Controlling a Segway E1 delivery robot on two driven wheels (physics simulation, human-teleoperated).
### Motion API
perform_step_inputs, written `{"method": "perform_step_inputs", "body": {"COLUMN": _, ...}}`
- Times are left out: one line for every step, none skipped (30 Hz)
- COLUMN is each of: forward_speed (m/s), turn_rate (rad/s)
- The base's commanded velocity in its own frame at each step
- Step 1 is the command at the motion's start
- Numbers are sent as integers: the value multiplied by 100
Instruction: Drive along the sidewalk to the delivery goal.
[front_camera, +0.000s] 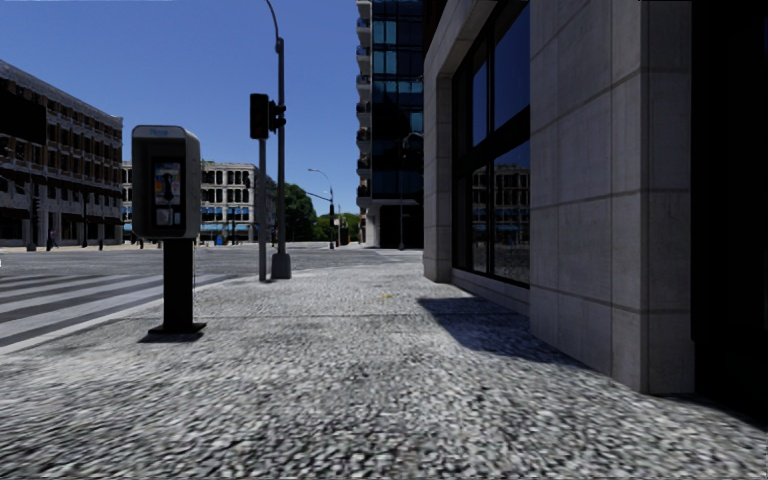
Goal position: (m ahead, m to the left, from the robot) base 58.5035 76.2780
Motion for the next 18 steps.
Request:
{"method": "perform_step_inputs", "body": {"forward_speed": 199, "turn_rate": 25}}
{"method": "perform_step_inputs", "body": {"forward_speed": 199, "turn_rate": 25}}
{"method": "perform_step_inputs", "body": {"forward_speed": 199, "turn_rate": 25}}
{"method": "perform_step_inputs", "body": {"forward_speed": 199, "turn_rate": 25}}
{"method": "perform_step_inputs", "body": {"forward_speed": 199, "turn_rate": 25}}
{"method": "perform_step_inputs", "body": {"forward_speed": 199, "turn_rate": 25}}
{"method": "perform_step_inputs", "body": {"forward_speed": 199, "turn_rate": 25}}
{"method": "perform_step_inputs", "body": {"forward_speed": 199, "turn_rate": 25}}
{"method": "perform_step_inputs", "body": {"forward_speed": 199, "turn_rate": 25}}
{"method": "perform_step_inputs", "body": {"forward_speed": 199, "turn_rate": 25}}
{"method": "perform_step_inputs", "body": {"forward_speed": 199, "turn_rate": 25}}
{"method": "perform_step_inputs", "body": {"forward_speed": 199, "turn_rate": 25}}
{"method": "perform_step_inputs", "body": {"forward_speed": 199, "turn_rate": 25}}
{"method": "perform_step_inputs", "body": {"forward_speed": 199, "turn_rate": 25}}
{"method": "perform_step_inputs", "body": {"forward_speed": 199, "turn_rate": 25}}
{"method": "perform_step_inputs", "body": {"forward_speed": 199, "turn_rate": 25}}
{"method": "perform_step_inputs", "body": {"forward_speed": 199, "turn_rate": 25}}
{"method": "perform_step_inputs", "body": {"forward_speed": 199, "turn_rate": 25}}
